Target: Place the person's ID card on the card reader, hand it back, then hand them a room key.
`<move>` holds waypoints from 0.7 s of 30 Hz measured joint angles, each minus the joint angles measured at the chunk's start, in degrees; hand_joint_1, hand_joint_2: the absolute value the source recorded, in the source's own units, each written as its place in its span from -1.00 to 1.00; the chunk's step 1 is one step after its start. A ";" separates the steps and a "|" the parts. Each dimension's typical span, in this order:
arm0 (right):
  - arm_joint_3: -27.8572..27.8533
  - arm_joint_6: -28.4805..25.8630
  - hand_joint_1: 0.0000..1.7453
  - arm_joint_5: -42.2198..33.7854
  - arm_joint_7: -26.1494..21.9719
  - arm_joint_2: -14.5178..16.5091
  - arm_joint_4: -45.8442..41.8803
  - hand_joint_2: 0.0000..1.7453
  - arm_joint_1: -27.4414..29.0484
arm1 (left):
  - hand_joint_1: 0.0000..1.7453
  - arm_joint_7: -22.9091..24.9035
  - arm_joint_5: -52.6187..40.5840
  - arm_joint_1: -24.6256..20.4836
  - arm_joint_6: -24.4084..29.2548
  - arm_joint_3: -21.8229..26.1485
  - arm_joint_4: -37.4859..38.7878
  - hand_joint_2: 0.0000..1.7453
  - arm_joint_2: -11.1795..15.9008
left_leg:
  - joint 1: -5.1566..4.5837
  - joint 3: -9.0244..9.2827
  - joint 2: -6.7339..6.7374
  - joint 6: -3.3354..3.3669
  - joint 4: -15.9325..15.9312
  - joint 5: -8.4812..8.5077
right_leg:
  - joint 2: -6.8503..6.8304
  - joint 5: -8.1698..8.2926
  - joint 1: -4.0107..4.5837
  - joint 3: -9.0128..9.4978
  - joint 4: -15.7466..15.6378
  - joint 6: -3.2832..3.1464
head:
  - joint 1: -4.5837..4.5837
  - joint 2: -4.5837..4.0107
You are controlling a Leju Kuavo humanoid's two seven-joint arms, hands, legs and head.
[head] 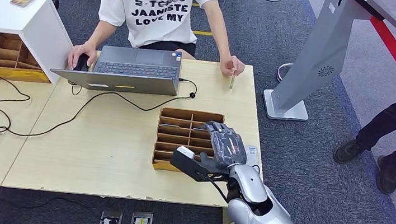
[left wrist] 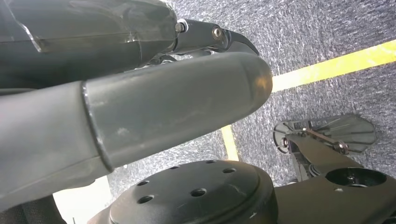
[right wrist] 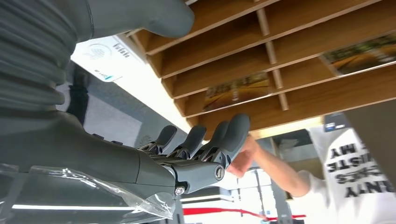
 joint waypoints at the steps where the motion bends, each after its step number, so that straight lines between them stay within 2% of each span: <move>1: -0.29 -0.12 -0.40 0.31 0.48 -0.26 -0.29 1.00 0.23 | -1.00 0.00 -0.09 0.01 -0.01 0.01 0.03 -1.00 0.00 | 0.00 0.00 0.00 0.00 0.00 0.00 | 0.00 0.00 0.00 0.00 0.00 0.00 | 0.00 0.00; 21: -5.19 0.05 -0.38 4.55 4.96 -3.71 -9.93 1.00 5.22 | -1.00 -0.01 -1.02 0.04 -0.39 0.01 0.28 -1.00 0.02 | 0.00 0.00 0.03 0.00 0.00 0.00 | 0.02 0.00 0.00 0.00 0.00 0.00 | -0.01 0.00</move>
